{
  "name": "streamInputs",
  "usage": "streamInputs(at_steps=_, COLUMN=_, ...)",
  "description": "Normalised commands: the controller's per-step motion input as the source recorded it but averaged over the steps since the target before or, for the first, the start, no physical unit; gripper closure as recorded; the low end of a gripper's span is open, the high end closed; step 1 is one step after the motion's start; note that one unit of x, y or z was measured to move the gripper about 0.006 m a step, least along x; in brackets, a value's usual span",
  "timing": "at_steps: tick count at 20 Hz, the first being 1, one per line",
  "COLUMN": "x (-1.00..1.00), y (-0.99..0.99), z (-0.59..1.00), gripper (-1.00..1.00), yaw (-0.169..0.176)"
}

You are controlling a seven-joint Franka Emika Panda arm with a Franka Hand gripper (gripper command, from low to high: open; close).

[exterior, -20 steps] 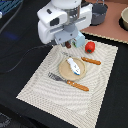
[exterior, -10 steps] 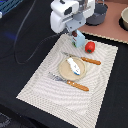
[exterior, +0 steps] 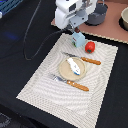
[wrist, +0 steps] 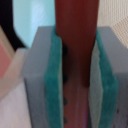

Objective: Interact with the objects in diverse but meaningful ways.

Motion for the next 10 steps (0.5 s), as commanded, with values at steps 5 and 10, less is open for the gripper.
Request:
streamInputs(at_steps=5, x=-0.23, y=-0.17, z=-0.37, gripper=1.00, yaw=-0.098)
streamInputs(at_steps=10, x=-0.54, y=0.47, z=-0.47, gripper=1.00, yaw=-0.050)
